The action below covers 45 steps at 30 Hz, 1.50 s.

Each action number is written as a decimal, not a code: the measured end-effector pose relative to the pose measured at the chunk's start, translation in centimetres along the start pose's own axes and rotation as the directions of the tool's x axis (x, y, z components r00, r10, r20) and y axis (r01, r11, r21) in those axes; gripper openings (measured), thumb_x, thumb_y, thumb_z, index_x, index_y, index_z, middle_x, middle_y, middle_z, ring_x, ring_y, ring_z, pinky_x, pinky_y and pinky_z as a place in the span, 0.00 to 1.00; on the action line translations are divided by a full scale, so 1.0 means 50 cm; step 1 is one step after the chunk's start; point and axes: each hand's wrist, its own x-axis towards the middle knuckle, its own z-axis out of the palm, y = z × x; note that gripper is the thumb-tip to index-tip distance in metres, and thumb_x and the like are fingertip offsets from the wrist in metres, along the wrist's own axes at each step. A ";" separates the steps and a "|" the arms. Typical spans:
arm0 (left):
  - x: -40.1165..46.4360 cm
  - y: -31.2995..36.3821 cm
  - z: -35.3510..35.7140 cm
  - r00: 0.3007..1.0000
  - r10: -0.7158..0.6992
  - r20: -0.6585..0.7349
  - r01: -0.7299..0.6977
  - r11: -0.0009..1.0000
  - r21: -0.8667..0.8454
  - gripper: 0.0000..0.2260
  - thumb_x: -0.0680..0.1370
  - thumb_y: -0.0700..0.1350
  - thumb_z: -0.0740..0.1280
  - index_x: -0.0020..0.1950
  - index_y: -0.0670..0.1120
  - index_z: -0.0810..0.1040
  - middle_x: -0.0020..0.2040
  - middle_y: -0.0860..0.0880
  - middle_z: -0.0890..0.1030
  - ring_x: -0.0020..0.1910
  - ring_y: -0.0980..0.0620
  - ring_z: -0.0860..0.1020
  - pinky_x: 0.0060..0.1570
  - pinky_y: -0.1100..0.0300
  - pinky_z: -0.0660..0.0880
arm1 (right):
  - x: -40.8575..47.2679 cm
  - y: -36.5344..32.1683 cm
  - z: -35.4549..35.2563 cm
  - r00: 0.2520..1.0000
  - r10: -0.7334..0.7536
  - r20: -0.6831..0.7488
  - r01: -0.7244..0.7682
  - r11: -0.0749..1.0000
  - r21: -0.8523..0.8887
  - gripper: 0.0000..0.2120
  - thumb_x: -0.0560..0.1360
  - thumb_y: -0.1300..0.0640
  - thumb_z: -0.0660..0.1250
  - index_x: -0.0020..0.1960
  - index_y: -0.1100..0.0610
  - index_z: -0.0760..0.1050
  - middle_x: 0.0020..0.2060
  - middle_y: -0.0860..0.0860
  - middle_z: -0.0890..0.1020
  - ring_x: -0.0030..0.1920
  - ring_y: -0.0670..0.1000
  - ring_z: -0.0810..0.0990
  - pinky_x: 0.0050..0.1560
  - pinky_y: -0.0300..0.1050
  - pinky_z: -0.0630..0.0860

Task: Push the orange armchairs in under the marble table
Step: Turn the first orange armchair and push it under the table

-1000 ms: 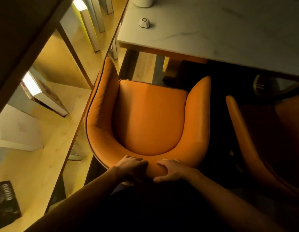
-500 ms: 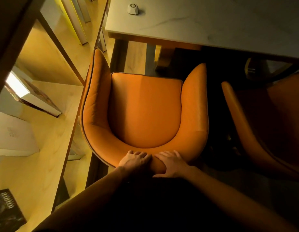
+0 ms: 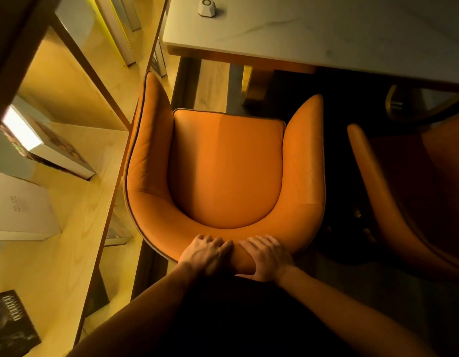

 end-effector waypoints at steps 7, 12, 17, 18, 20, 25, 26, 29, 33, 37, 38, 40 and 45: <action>-0.010 -0.023 0.006 0.998 0.056 0.009 -0.055 0.997 -0.056 0.26 0.82 0.55 0.57 0.78 0.48 0.59 0.76 0.47 0.67 0.72 0.45 0.68 0.71 0.51 0.62 | -0.007 0.000 -0.012 0.993 -0.033 -0.112 0.040 0.998 0.058 0.40 0.68 0.28 0.66 0.67 0.57 0.75 0.61 0.57 0.81 0.62 0.60 0.78 0.67 0.55 0.69; -0.014 -0.025 0.006 0.997 0.075 -0.035 -0.080 0.986 -0.146 0.26 0.81 0.56 0.59 0.78 0.47 0.62 0.75 0.45 0.69 0.71 0.43 0.70 0.70 0.52 0.63 | -0.005 -0.004 -0.022 0.968 -0.071 -0.242 0.086 0.995 0.051 0.37 0.63 0.29 0.70 0.58 0.58 0.81 0.50 0.56 0.85 0.50 0.57 0.84 0.56 0.53 0.79; -0.004 -0.030 0.001 0.996 0.086 -0.029 -0.089 0.987 -0.134 0.31 0.79 0.62 0.61 0.77 0.47 0.62 0.73 0.46 0.71 0.69 0.43 0.71 0.69 0.52 0.64 | 0.005 0.006 -0.025 0.971 -0.076 -0.228 0.087 0.995 0.039 0.41 0.67 0.22 0.59 0.57 0.56 0.81 0.49 0.53 0.85 0.49 0.55 0.84 0.54 0.50 0.79; 0.000 -0.031 -0.002 0.995 0.085 -0.043 -0.090 0.987 -0.133 0.32 0.78 0.64 0.61 0.77 0.47 0.63 0.72 0.46 0.72 0.68 0.43 0.72 0.68 0.52 0.66 | 0.008 0.008 -0.026 0.973 -0.071 -0.219 0.080 0.996 0.035 0.41 0.67 0.22 0.57 0.57 0.56 0.81 0.49 0.52 0.85 0.49 0.54 0.84 0.54 0.50 0.79; 0.007 -0.032 -0.008 0.993 0.084 -0.080 -0.093 0.988 -0.126 0.35 0.74 0.67 0.64 0.74 0.47 0.67 0.67 0.46 0.76 0.63 0.43 0.75 0.63 0.53 0.69 | 0.017 0.015 -0.030 0.980 -0.053 -0.192 0.060 0.998 0.035 0.42 0.67 0.21 0.56 0.58 0.55 0.80 0.50 0.52 0.85 0.49 0.54 0.84 0.54 0.50 0.79; 0.026 -0.044 -0.039 0.976 0.070 -0.206 -0.098 0.987 -0.128 0.36 0.66 0.71 0.62 0.65 0.49 0.76 0.54 0.49 0.82 0.51 0.44 0.80 0.51 0.56 0.75 | 0.051 0.037 -0.055 0.994 0.009 -0.108 -0.002 0.998 0.064 0.45 0.65 0.20 0.56 0.62 0.54 0.78 0.57 0.53 0.83 0.56 0.54 0.81 0.60 0.50 0.74; 0.031 -0.049 -0.045 0.974 0.064 -0.217 -0.093 0.988 -0.126 0.37 0.66 0.72 0.61 0.65 0.49 0.75 0.55 0.49 0.82 0.52 0.44 0.80 0.51 0.56 0.75 | 0.058 0.040 -0.060 0.994 0.012 -0.106 -0.004 0.998 0.068 0.45 0.65 0.20 0.55 0.63 0.54 0.77 0.58 0.53 0.83 0.57 0.54 0.81 0.61 0.50 0.73; 0.046 -0.063 -0.063 0.971 0.061 -0.230 -0.089 0.989 -0.114 0.38 0.65 0.73 0.58 0.66 0.50 0.75 0.57 0.49 0.81 0.54 0.45 0.80 0.53 0.55 0.75 | 0.078 0.047 -0.074 0.994 0.016 -0.111 -0.008 0.997 0.074 0.46 0.65 0.20 0.54 0.64 0.55 0.76 0.59 0.53 0.82 0.59 0.54 0.80 0.63 0.50 0.73; 0.063 -0.073 -0.081 0.970 0.060 -0.236 -0.084 0.992 -0.094 0.38 0.65 0.73 0.58 0.67 0.50 0.74 0.56 0.50 0.81 0.53 0.45 0.80 0.54 0.55 0.76 | 0.099 0.059 -0.088 0.995 0.018 -0.100 -0.011 0.998 0.066 0.47 0.65 0.19 0.53 0.65 0.54 0.75 0.61 0.52 0.81 0.60 0.53 0.78 0.64 0.50 0.71; 0.080 -0.084 -0.094 0.969 0.057 -0.239 -0.074 0.995 -0.064 0.38 0.67 0.74 0.60 0.68 0.51 0.72 0.56 0.51 0.81 0.52 0.46 0.80 0.54 0.56 0.75 | 0.117 0.075 -0.100 0.994 0.011 -0.104 -0.004 0.998 0.059 0.47 0.65 0.19 0.52 0.65 0.54 0.75 0.60 0.53 0.81 0.59 0.53 0.79 0.64 0.50 0.72; 0.084 -0.086 -0.097 0.969 0.058 -0.241 -0.075 0.995 -0.064 0.38 0.67 0.74 0.59 0.69 0.51 0.71 0.57 0.51 0.80 0.52 0.46 0.79 0.54 0.57 0.75 | 0.121 0.078 -0.102 0.994 0.007 -0.113 0.000 0.998 0.058 0.47 0.65 0.19 0.52 0.65 0.55 0.75 0.59 0.53 0.82 0.58 0.54 0.79 0.63 0.51 0.73; 0.091 -0.092 -0.106 0.969 0.062 -0.238 -0.079 0.995 -0.064 0.39 0.68 0.75 0.58 0.70 0.52 0.70 0.58 0.51 0.80 0.53 0.47 0.79 0.55 0.56 0.75 | 0.128 0.083 -0.108 0.992 0.003 -0.125 0.004 0.998 0.058 0.46 0.66 0.19 0.52 0.64 0.55 0.76 0.58 0.53 0.82 0.57 0.54 0.80 0.61 0.51 0.74; 0.116 -0.115 -0.133 0.967 0.059 -0.250 -0.076 0.995 -0.061 0.38 0.67 0.75 0.58 0.69 0.51 0.72 0.58 0.50 0.81 0.53 0.47 0.80 0.56 0.54 0.77 | 0.161 0.095 -0.132 0.990 0.006 -0.140 0.000 0.999 0.045 0.46 0.66 0.19 0.53 0.64 0.55 0.76 0.58 0.53 0.82 0.57 0.53 0.80 0.61 0.50 0.73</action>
